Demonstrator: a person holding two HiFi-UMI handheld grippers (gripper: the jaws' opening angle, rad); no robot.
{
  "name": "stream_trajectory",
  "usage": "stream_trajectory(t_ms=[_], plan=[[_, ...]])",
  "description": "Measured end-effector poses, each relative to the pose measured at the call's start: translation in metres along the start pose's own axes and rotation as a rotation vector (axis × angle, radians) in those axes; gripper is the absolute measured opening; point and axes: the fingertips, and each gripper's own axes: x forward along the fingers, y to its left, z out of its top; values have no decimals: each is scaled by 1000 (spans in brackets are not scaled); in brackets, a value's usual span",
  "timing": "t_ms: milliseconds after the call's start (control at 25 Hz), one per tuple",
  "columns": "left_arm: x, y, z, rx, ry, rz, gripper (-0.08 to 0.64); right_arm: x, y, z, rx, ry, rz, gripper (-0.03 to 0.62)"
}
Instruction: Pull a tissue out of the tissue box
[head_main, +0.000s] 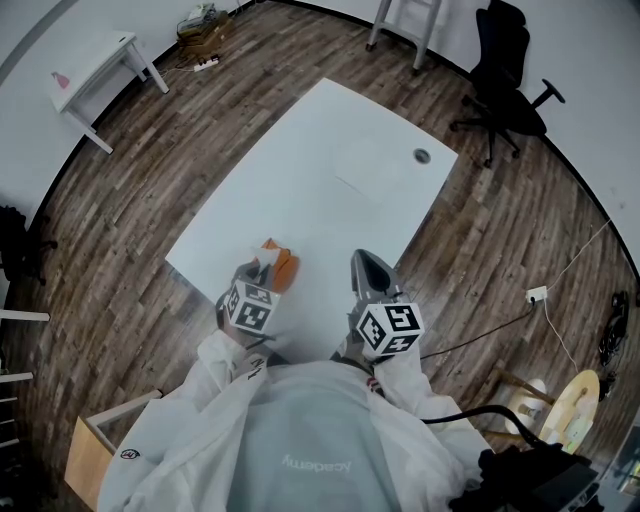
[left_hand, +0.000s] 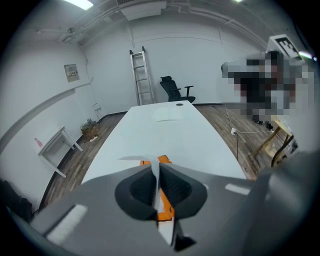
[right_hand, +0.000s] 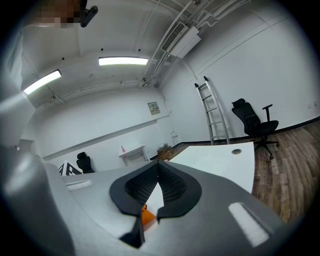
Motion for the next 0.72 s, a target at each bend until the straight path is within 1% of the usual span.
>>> stream_trajectory(t_ms=[720], plan=[[-29,10,29,-1,-77,16,0,5,9,1,-13,8,24,2]])
